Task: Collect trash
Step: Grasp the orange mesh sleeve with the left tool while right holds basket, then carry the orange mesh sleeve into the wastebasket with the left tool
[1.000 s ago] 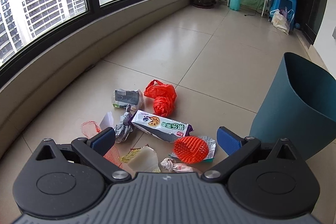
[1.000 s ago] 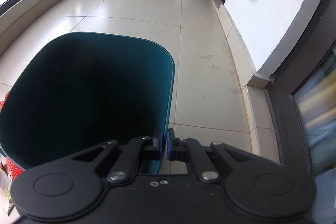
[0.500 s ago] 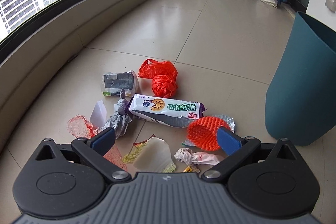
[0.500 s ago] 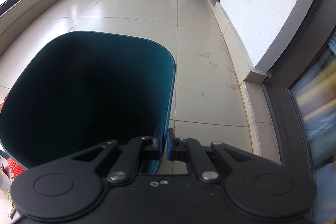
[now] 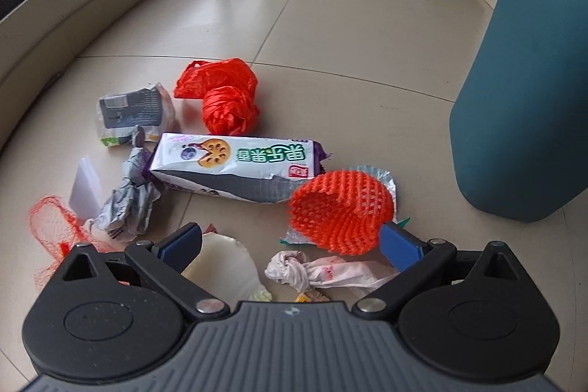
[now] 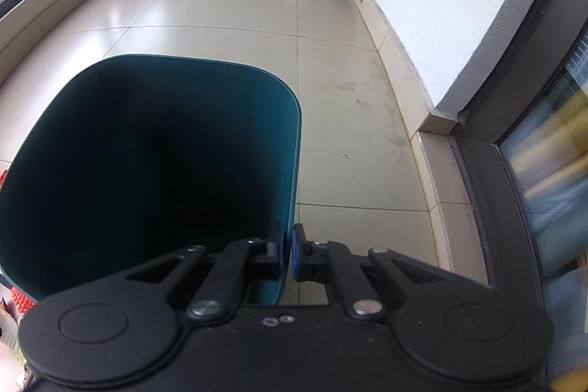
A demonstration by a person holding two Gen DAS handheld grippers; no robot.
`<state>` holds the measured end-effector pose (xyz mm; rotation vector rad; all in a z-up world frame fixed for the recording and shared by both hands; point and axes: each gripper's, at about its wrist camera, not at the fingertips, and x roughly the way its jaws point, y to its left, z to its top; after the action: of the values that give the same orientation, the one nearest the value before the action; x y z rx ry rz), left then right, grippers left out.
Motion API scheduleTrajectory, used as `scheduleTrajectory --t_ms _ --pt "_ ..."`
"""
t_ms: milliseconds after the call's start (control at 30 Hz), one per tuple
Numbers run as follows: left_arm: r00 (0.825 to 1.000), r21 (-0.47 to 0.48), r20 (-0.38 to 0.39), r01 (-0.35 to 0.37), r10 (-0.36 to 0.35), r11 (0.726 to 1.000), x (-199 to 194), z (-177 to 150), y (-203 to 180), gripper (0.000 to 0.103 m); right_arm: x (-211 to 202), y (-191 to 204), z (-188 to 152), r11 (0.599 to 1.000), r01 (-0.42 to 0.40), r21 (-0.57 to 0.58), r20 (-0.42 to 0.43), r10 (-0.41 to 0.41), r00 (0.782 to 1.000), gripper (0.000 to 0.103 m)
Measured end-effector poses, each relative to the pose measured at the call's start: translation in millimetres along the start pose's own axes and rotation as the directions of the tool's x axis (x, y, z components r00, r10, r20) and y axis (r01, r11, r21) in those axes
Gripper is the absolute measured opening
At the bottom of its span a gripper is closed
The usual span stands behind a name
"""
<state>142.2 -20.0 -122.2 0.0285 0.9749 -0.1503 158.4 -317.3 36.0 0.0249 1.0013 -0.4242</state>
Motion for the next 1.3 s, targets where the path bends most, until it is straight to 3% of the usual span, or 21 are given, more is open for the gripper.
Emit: scheduleTrajectory --t_ms 133,433,500,567,767,933,1033,1300 --pt "0.999 0.012 -0.015 0.049 -0.049 0.999 9.5 7.7 -14.0 0.103 3.5 7.1 4.7 0.999 0.043 -0.004 -0.024 -0.043 0.999 0.005" --pt "0.999 0.033 -0.027 0.039 -0.038 0.999 52.3 10.6 -39.3 0.103 10.6 12.8 5.4 0.995 0.053 -0.087 -0.024 -0.056 0.998 0.006" --pt "0.998 0.026 -0.053 0.042 -0.041 0.999 60.5 10.7 -41.8 0.096 11.5 11.8 5.8 0.994 0.050 -0.095 -0.026 -0.053 0.998 0.006" --pt "0.995 0.014 -0.080 0.056 -0.055 0.998 68.6 11.9 -43.2 0.076 12.1 10.8 6.0 0.994 0.046 -0.099 -0.029 -0.049 0.998 0.006" --pt "0.993 -0.020 -0.102 0.058 -0.060 0.998 82.4 15.8 -39.5 0.036 9.9 11.1 3.4 0.992 0.040 -0.122 -0.015 -0.042 0.999 0.006" --pt "0.996 0.006 -0.080 0.038 -0.037 0.999 73.3 21.0 -40.1 0.031 6.9 9.1 -2.7 0.993 0.025 -0.117 -0.008 -0.026 1.000 0.006" --pt "0.996 0.038 -0.079 0.035 -0.032 0.999 69.6 23.3 -43.8 0.011 3.0 8.2 -2.0 0.993 0.014 -0.119 -0.009 -0.015 1.000 0.006" --pt "0.999 0.104 -0.050 0.026 -0.021 0.994 45.3 27.9 -52.1 0.005 2.3 2.0 -2.8 0.992 -0.013 -0.128 -0.002 0.013 1.000 0.006"
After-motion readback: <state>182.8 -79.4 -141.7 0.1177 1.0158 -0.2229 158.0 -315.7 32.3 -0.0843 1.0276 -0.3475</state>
